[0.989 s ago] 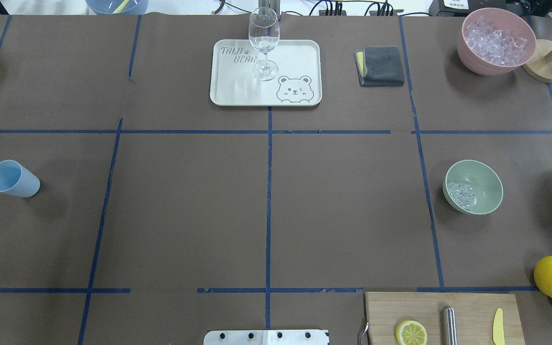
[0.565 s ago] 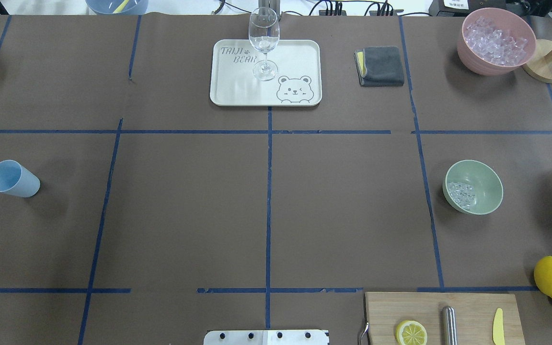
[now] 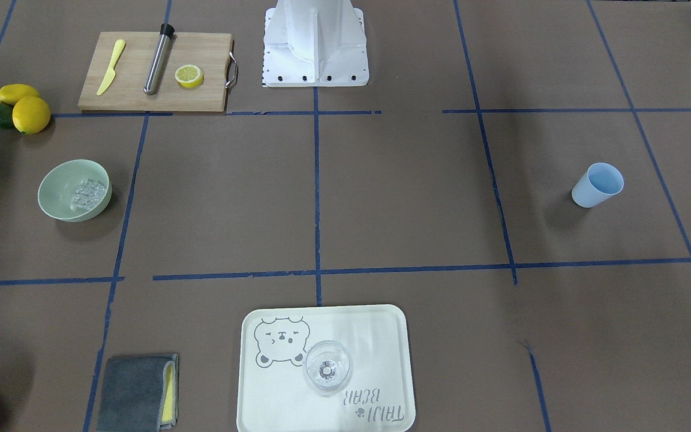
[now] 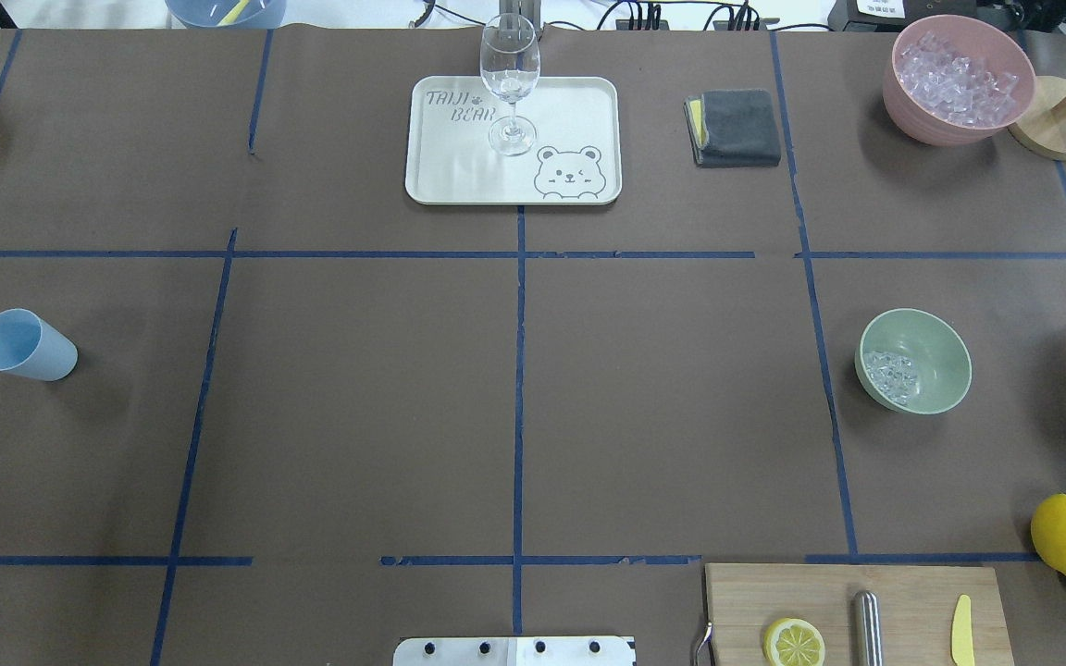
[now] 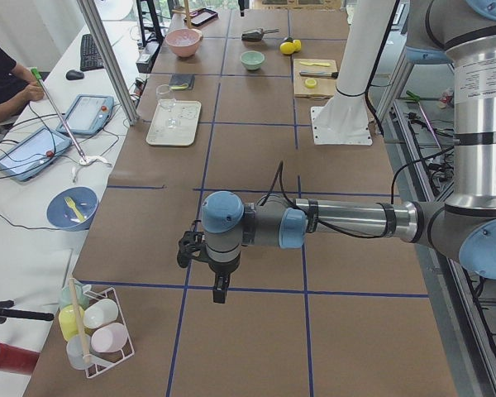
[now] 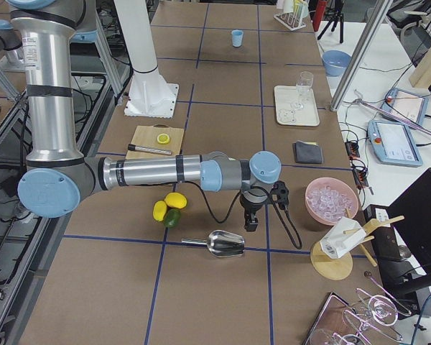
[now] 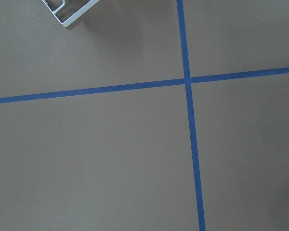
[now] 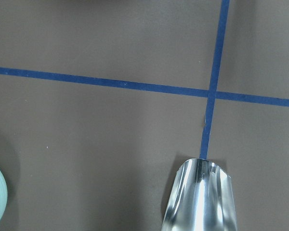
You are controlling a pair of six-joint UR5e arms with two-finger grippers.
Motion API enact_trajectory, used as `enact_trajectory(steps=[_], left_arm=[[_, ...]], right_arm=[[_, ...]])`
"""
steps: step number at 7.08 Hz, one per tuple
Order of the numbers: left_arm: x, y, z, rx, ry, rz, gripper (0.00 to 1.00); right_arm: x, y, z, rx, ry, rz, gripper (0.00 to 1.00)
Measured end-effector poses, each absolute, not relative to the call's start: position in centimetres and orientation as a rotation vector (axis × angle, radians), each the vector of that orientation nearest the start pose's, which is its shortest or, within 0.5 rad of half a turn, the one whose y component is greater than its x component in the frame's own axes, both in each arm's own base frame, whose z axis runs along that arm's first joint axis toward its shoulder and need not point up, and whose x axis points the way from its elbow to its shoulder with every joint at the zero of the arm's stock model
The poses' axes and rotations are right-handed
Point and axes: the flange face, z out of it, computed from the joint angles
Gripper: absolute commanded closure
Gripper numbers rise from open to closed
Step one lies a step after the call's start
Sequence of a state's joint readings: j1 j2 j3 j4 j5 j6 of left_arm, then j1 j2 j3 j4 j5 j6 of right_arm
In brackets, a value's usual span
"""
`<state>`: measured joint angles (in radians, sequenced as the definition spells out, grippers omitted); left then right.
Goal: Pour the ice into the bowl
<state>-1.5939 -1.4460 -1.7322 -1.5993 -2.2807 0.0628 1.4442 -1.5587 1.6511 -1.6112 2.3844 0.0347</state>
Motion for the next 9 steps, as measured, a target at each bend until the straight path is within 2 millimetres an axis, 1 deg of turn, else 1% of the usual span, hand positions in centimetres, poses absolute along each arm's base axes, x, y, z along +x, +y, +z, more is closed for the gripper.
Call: enact_trajectory(steps=[3, 5, 7, 9], left_arm=[[-7.6, -44.0, 63.7, 0.094, 0.743, 0.062, 0.00], [-7.4, -43.7, 63.9, 0.059, 0.753, 0.048, 0.00], [-7.2, -43.3, 62.5, 0.027, 0.768, 0.040, 0.00], [-6.6, -43.4, 62.0, 0.029, 0.775, 0.055, 0.00]], right_arm=[[-0.3, -50.1, 61.3, -0.031, -0.812, -0.066, 0.00], [-0.3, -50.0, 61.6, -0.037, -0.812, -0.063, 0.00], [-0.6, -49.7, 62.1, -0.048, -0.811, -0.067, 0.00], [-0.7, -49.1, 62.4, -0.059, -0.821, -0.065, 0.00]])
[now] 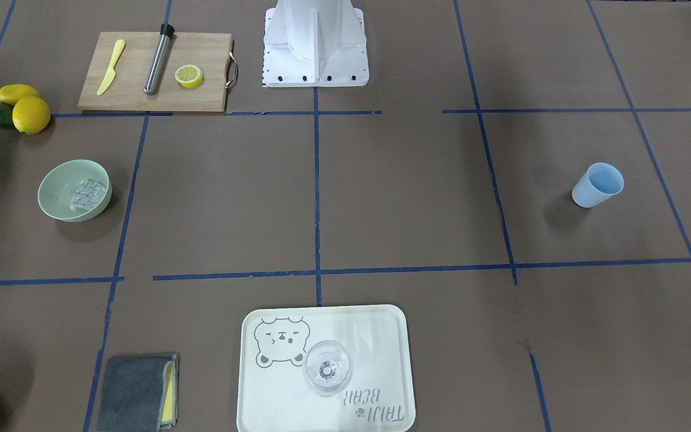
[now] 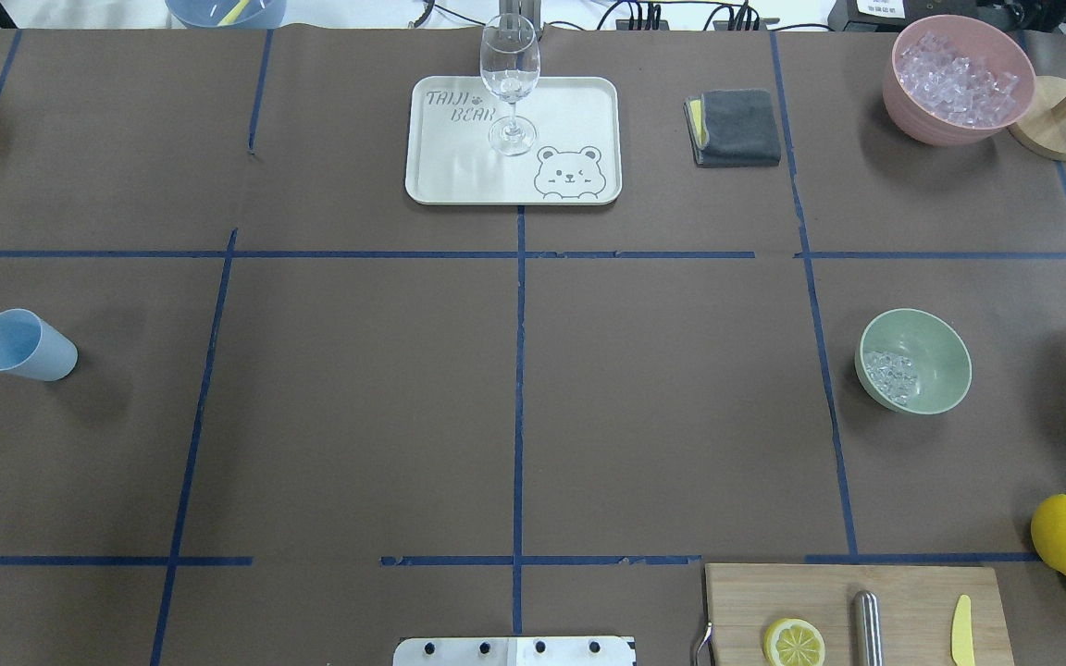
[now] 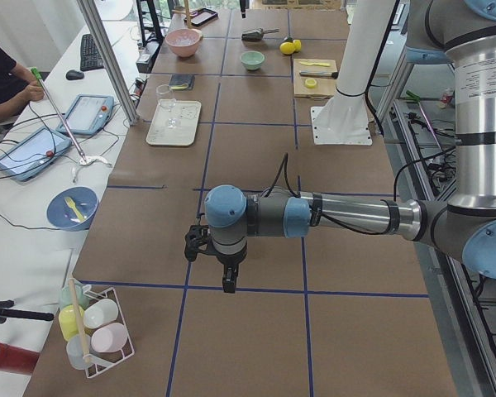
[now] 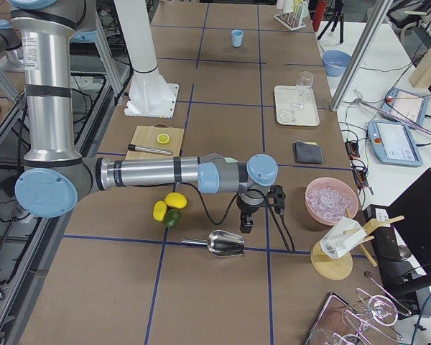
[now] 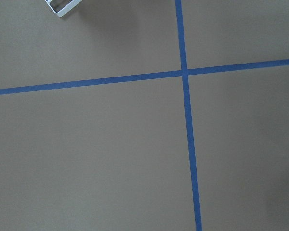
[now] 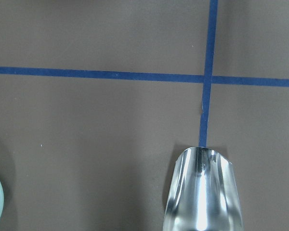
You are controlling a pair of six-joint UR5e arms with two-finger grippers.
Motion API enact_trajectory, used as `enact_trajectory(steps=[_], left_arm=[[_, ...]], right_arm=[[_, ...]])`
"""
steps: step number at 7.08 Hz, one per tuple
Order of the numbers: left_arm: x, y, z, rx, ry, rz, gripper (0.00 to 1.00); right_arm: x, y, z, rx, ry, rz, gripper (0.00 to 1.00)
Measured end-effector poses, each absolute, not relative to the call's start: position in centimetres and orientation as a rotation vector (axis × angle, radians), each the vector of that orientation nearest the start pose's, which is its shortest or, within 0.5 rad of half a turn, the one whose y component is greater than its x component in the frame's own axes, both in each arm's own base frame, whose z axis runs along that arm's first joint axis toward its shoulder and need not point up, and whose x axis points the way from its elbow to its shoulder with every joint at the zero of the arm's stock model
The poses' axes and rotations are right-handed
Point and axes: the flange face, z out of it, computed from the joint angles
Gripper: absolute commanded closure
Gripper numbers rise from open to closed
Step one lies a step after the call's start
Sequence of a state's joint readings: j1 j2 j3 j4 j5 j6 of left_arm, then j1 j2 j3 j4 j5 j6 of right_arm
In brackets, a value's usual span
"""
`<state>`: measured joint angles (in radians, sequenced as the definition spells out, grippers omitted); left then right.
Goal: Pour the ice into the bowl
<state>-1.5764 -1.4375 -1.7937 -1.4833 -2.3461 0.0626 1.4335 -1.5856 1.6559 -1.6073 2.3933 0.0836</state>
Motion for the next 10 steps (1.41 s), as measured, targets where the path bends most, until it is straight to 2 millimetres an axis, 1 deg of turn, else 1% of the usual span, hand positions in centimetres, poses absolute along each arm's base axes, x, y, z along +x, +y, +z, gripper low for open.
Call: enact_trajectory(steps=[2, 5, 7, 9, 10], left_arm=[[-5.6, -43.7, 61.8, 0.045, 0.777, 0.088, 0.00], [-5.2, -43.8, 61.3, 0.057, 0.795, 0.098, 0.00], [-5.2, -43.8, 61.3, 0.057, 0.802, 0.099, 0.00], [-5.2, -43.9, 61.3, 0.064, 0.803, 0.101, 0.00], [-5.1, -44.2, 61.0, 0.073, 0.803, 0.104, 0.00]], right_arm=[[-0.7, -48.4, 62.3, -0.059, -0.835, -0.065, 0.00], [-0.7, -48.2, 61.7, -0.034, -0.838, -0.074, 0.00], [-0.4, -47.4, 61.5, -0.020, -0.832, -0.081, 0.00], [0.5, -47.3, 61.5, -0.006, -0.818, -0.072, 0.00], [1.0, -47.4, 61.3, 0.002, -0.812, -0.066, 0.00]])
